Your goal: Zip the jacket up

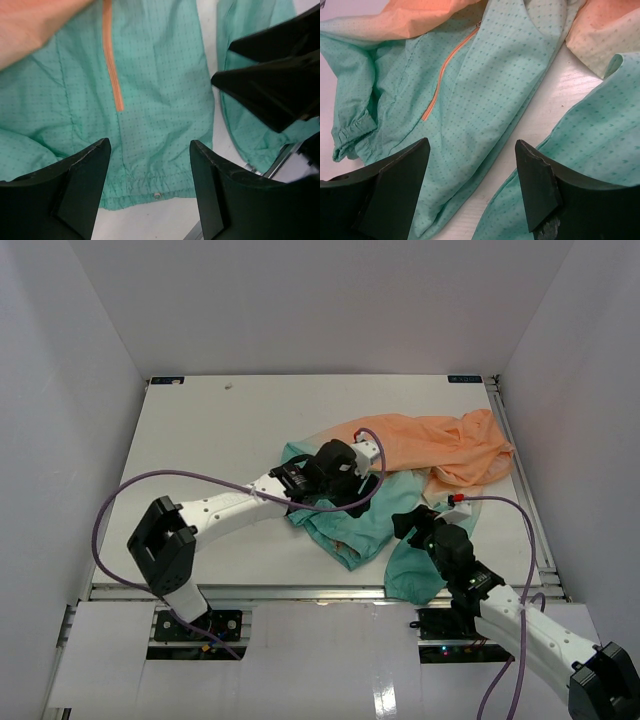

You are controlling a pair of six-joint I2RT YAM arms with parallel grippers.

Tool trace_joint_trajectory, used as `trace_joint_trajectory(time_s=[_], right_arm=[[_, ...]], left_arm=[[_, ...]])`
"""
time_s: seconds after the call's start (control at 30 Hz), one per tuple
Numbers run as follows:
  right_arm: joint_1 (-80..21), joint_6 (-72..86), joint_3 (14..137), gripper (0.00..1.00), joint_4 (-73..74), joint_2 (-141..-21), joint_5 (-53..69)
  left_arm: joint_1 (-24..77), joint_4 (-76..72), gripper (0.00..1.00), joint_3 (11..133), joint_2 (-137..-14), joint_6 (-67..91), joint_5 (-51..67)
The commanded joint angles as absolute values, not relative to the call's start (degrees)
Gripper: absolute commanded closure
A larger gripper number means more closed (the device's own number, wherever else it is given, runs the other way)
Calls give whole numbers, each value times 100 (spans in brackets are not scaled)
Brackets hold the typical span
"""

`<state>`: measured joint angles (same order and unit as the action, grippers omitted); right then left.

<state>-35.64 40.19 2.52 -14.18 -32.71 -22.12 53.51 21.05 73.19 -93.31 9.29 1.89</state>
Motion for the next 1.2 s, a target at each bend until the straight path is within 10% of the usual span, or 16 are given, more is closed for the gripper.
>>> trace_joint_trajectory(time_s=[0.0, 0.3, 0.4, 0.5, 1.17], right_arm=[[-3528, 4117, 262, 24, -1300, -2941, -2522], [-3516, 4043, 300, 23, -1266, -3009, -2531], [-3518, 4030, 351, 23, -1274, -3050, -2472], [-3519, 4017, 369, 23, -1274, -3019, -2397], [-3522, 4107, 285, 26, -1627, -3549, -2517]], left_arm=[[5482, 2255, 24, 7221, -9737, 640, 927], [5862, 2602, 30, 7655, -10619, 548, 492], [5862, 2602, 73, 7684, -10628, 650, 383], [5862, 2610, 95, 7793, -10522, 697, 210], [5056, 2465, 100, 7943, -9368, 1502, -949]])
